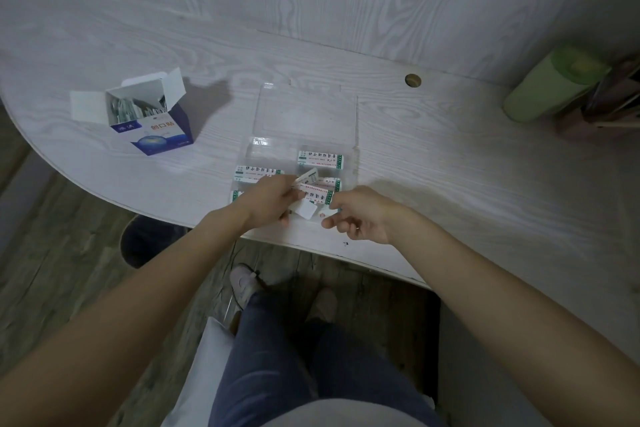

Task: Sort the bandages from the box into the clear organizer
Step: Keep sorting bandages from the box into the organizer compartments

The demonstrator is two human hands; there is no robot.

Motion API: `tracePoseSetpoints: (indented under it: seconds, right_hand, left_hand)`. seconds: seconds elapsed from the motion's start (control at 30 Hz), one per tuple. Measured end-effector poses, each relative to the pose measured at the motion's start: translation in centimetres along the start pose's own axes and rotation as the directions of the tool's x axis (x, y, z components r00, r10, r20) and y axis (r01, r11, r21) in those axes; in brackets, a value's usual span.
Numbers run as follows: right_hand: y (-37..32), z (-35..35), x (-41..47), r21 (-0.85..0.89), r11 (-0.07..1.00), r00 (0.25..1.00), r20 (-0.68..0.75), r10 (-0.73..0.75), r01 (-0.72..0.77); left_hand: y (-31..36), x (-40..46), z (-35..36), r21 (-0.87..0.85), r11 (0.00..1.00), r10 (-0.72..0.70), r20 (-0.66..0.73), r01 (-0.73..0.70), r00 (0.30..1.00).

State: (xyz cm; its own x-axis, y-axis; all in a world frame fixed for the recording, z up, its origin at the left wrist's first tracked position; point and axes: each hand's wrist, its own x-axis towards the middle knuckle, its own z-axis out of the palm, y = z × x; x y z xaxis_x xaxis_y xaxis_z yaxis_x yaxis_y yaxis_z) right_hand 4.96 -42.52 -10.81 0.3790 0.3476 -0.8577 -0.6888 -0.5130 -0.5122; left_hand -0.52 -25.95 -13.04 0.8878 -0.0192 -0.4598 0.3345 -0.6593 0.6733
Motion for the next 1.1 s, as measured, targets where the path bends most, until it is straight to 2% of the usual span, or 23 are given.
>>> tracePoseSetpoints:
  seconds: [0.5, 0.87, 1.1]
  right_hand:
    - [0.2, 1.0, -0.6, 0.286, 0.958, 1.0, -0.028, 0.013, -0.004]
    - [0.5, -0.4, -1.4, 0.183, 0.983, 0.999, -0.042, -0.005, 0.013]
    - [0.5, -0.2, -1.4, 0.199, 0.979, 0.999, 0.005, 0.032, -0.033]
  left_hand:
    - [0.0, 0.3, 0.4, 0.079, 0.997, 0.016, 0.038, -0.019, 0.999]
    - [0.5, -0.1, 0.5, 0.093, 0.995, 0.029, 0.026, -0.032, 0.999]
    - [0.9, 0.1, 0.7, 0.109, 0.994, 0.022, 0.042, -0.027, 0.999]
